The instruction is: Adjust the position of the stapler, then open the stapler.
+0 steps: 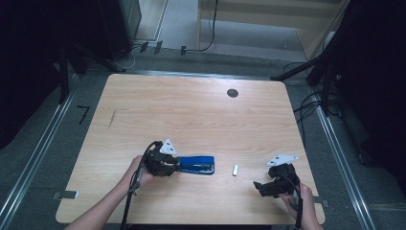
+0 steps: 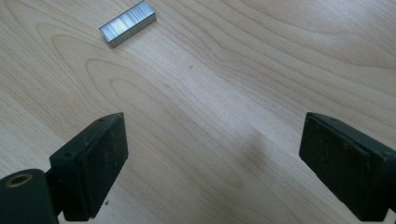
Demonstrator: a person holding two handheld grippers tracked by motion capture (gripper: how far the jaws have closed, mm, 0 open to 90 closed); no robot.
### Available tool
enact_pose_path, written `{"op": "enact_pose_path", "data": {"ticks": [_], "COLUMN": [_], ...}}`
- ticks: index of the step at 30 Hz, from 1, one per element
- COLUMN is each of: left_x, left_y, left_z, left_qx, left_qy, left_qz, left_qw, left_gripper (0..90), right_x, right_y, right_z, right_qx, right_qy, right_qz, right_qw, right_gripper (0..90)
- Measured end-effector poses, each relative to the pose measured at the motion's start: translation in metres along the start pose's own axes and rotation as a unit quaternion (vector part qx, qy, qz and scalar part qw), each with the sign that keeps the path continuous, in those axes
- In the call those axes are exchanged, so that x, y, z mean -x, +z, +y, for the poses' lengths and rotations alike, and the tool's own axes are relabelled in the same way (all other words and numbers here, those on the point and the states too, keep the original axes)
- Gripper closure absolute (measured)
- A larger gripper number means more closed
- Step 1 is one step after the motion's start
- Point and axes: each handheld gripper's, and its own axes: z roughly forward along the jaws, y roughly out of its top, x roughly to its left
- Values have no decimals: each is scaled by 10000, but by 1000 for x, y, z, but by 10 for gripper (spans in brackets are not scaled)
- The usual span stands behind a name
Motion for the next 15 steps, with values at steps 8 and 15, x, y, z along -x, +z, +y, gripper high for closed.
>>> {"op": "enact_pose_path", "data": {"ticks": [8, 15], "left_x": [5, 8], "left_y": [-4, -5], "left_z": [9, 17], "left_qx": [-18, 155], "left_qy": [-15, 9], "left_qz": [156, 206], "left_qw": [9999, 9997], "left_gripper": [428, 205], "right_x": [0, 1], "right_y": [0, -1], "right_z": [1, -2], "right_qx": [46, 139], "right_qy": [20, -16], "right_qz": [69, 240], "right_qw": [10000, 9996], "right_gripper": [81, 78]}}
